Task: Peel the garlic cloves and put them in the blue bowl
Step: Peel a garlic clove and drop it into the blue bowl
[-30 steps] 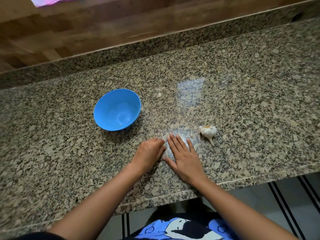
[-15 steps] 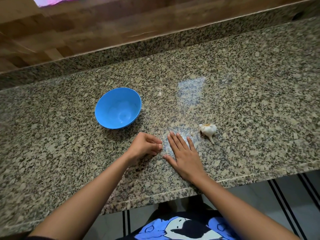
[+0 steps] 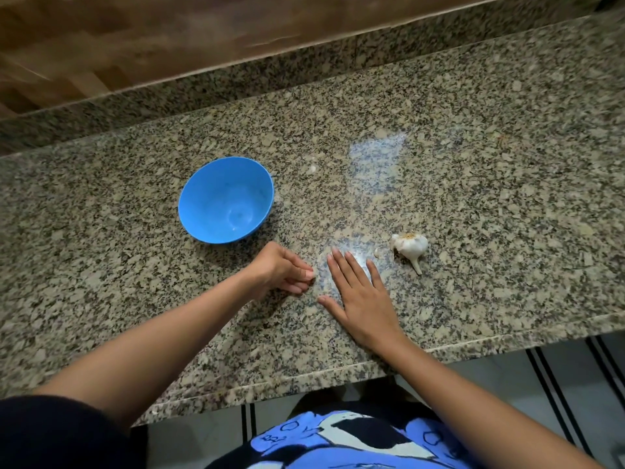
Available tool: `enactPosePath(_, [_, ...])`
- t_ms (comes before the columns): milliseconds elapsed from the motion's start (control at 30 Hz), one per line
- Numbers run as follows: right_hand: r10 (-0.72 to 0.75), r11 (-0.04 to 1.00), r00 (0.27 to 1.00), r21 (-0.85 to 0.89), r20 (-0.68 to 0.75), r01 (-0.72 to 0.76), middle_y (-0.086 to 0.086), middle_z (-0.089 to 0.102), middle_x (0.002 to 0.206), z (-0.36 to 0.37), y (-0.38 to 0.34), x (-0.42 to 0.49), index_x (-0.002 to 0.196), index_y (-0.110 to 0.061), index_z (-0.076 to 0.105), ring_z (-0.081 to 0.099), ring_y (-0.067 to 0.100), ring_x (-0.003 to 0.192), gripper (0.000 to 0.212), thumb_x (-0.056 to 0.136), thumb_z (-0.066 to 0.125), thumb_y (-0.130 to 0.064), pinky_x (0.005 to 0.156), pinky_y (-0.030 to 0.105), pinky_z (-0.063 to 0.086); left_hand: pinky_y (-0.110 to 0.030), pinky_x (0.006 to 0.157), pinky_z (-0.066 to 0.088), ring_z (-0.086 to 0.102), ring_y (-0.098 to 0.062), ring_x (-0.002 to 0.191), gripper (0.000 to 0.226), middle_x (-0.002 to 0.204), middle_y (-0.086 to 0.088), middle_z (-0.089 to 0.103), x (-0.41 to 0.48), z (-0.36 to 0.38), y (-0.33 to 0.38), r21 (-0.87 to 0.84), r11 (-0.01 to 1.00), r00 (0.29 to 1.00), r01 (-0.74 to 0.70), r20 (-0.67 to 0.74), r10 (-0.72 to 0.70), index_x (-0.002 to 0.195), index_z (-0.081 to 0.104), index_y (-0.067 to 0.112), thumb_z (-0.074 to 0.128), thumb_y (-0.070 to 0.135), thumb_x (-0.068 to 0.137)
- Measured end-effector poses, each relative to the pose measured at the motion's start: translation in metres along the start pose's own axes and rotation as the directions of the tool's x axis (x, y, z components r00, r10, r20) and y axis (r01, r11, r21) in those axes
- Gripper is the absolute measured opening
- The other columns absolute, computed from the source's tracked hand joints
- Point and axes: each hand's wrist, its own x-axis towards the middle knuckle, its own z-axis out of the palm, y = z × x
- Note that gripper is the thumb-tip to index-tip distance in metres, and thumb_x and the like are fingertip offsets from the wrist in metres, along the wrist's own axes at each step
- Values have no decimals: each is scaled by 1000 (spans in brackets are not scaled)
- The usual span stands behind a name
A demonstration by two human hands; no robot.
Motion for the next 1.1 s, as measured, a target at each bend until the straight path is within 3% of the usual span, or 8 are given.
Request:
enactPosePath(167, [8, 1000, 999, -11, -41, -8, -1, -5, 156, 5, 1, 0, 149, -19, 1, -5, 15, 144, 70, 95, 10, -62, 114, 39, -4, -29, 52, 55, 64, -21, 54, 13, 64, -14, 67, 4, 3, 1, 86, 996, 997, -19, -77, 26, 88, 67, -7, 69, 2, 80])
enactPosePath(333, [2, 1000, 999, 19, -50, -1, -1, -5, 156, 8, 2, 1, 149, -18, 2, -12, 7, 141, 70, 95, 11, -62, 114, 37, -5, -28, 52, 54, 63, -20, 54, 13, 64, -13, 66, 4, 3, -3, 106, 992, 994, -70, -81, 79, 89, 66, -6, 69, 4, 80])
enactPosePath(467, [6, 982, 998, 186, -59, 5, -10, -5, 155, -2, 1, 1, 147, -29, 6, -10, 4, 141, 60, 96, 17, -58, 115, 33, -10, -26, 61, 58, 67, -19, 64, 16, 79, -17, 69, -10, 7, -20, -126, 982, 982, -141, -143, 123, 96, 66, -3, 66, 7, 82])
enactPosePath(567, [116, 785, 993, 612, 2, -93, -15, 34, 143, -23, -1, 4, 134, -45, 27, 27, 4, 135, 43, 93, 41, -43, 115, 38, 20, -26, 65, 58, 69, -21, 69, 19, 82, -15, 71, -21, 14, -28, -449, 880, 986, -153, -132, 105, 100, 64, -3, 63, 7, 84])
enactPosePath(633, [126, 618, 992, 782, 4, -82, -13, 58, 118, -37, -7, 9, 127, -47, 40, 58, 3, 106, 44, 89, 54, -30, 92, 30, 50, -24, 64, 57, 67, -20, 68, 20, 81, -14, 70, -27, 24, -31, -533, 829, 985, -172, -100, 139, 99, 64, -4, 63, 8, 82])
enactPosePath(767, [112, 529, 993, 848, -41, -25, -3, 70, 99, -48, -18, 17, 103, -37, 63, 66, 0, 79, 33, 81, 67, -13, 73, 20, 55, -25, 64, 56, 63, -20, 65, 24, 79, -16, 69, -33, 36, -38, -574, 779, 967, -254, -175, 187, 94, 69, -3, 67, 13, 76])
enactPosePath(933, [155, 285, 988, 957, 12, -56, -1, 73, 83, -43, -20, 12, 91, -19, 71, 69, 12, 74, 24, 79, 67, 1, 64, 21, 54, -19, 55, 54, 62, -16, 57, 8, 70, -14, 68, -39, 36, -42, -439, 810, 914, -388, -295, 278, 89, 68, -2, 65, 1, 82])
enactPosePath(1100, [96, 132, 993, 988, 67, -79, 3, 73, 78, -49, -19, 9, 90, -10, 71, 69, 14, 71, 19, 78, 65, 3, 64, 22, 56, -20, 54, 53, 61, -16, 54, 12, 68, -14, 66, -42, 29, -44, -412, 826, 921, -384, -234, 312, 91, 67, -6, 64, 1, 82])
